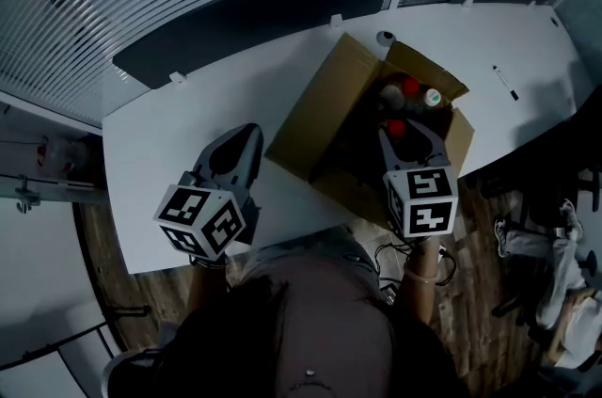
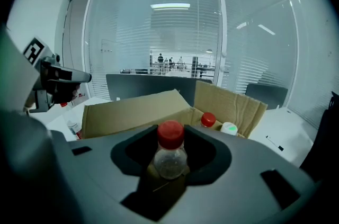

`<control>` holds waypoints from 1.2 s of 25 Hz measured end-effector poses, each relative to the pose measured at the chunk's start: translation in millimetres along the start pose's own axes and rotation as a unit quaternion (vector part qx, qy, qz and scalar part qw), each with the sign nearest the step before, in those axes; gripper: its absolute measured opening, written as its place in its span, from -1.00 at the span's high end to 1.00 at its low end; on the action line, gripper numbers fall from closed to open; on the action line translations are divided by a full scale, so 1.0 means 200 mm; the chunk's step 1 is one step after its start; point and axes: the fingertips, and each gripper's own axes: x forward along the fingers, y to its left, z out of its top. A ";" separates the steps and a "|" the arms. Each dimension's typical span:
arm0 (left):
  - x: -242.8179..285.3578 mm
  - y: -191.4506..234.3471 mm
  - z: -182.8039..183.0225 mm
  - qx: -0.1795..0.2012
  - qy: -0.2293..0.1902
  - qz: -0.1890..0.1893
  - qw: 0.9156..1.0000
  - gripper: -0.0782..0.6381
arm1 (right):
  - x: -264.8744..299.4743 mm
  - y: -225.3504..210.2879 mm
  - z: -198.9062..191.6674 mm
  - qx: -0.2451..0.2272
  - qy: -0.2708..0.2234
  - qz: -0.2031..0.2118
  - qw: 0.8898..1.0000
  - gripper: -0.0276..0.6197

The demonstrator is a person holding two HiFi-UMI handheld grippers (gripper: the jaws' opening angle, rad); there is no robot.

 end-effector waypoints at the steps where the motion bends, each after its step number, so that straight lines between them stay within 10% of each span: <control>1: -0.01 0.00 0.00 0.002 0.001 -0.001 1.000 0.76 | -0.02 0.00 0.02 -0.002 -0.005 -0.002 1.000 0.39; 30: -0.40 0.23 -0.02 -0.041 -0.046 0.054 0.997 0.76 | -0.47 0.41 0.68 -0.082 -0.164 0.041 0.982 0.39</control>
